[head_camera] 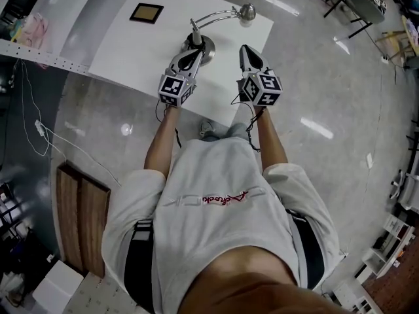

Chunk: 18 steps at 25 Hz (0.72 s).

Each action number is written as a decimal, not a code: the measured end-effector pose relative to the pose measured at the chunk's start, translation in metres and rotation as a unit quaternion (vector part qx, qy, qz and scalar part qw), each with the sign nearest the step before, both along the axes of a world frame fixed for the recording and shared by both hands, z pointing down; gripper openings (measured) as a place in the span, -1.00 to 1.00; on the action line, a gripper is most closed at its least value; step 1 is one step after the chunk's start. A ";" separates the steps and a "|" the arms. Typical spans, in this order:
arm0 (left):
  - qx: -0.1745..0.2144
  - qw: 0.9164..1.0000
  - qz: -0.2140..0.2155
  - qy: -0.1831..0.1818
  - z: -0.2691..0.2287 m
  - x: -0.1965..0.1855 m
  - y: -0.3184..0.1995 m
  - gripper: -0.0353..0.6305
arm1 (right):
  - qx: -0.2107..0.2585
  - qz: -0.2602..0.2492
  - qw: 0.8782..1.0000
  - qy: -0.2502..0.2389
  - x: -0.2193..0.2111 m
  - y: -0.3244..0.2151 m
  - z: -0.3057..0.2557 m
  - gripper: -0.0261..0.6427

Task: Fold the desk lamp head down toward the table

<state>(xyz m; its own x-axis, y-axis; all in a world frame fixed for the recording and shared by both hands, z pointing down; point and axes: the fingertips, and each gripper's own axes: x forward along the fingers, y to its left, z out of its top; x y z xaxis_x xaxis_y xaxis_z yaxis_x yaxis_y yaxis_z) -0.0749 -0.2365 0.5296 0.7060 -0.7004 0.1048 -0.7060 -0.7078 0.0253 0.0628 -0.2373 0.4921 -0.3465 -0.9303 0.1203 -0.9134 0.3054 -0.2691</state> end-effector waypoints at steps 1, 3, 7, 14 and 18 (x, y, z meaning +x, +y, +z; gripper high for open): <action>0.001 1.000 0.001 0.001 -0.001 0.002 0.003 -0.81 | -0.002 0.001 1.000 -0.004 0.001 0.004 0.001 -0.88; 0.004 1.000 0.003 0.003 -0.004 0.007 0.007 -0.82 | -0.001 -0.003 1.000 0.007 0.003 0.013 0.002 -0.89; 0.010 1.000 0.007 0.005 -0.014 0.021 0.022 -0.81 | 0.000 -0.012 1.000 0.021 0.009 0.031 0.000 -0.89; 0.011 1.000 0.013 -0.001 -0.022 0.046 0.069 -0.81 | 0.010 -0.011 1.000 0.028 0.022 0.080 -0.009 -0.89; 0.007 1.000 0.012 0.001 -0.022 0.050 0.101 -0.82 | 0.012 -0.018 0.999 0.038 0.019 0.112 -0.009 -0.89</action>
<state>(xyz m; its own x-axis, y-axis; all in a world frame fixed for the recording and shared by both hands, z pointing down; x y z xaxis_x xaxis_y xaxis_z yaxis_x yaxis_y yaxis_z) -0.0244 -0.1358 0.5080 0.7225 -0.6850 0.0942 -0.6891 -0.7245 0.0168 0.0817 -0.1253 0.4835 -0.3710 -0.9200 0.1261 -0.9190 0.3443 -0.1922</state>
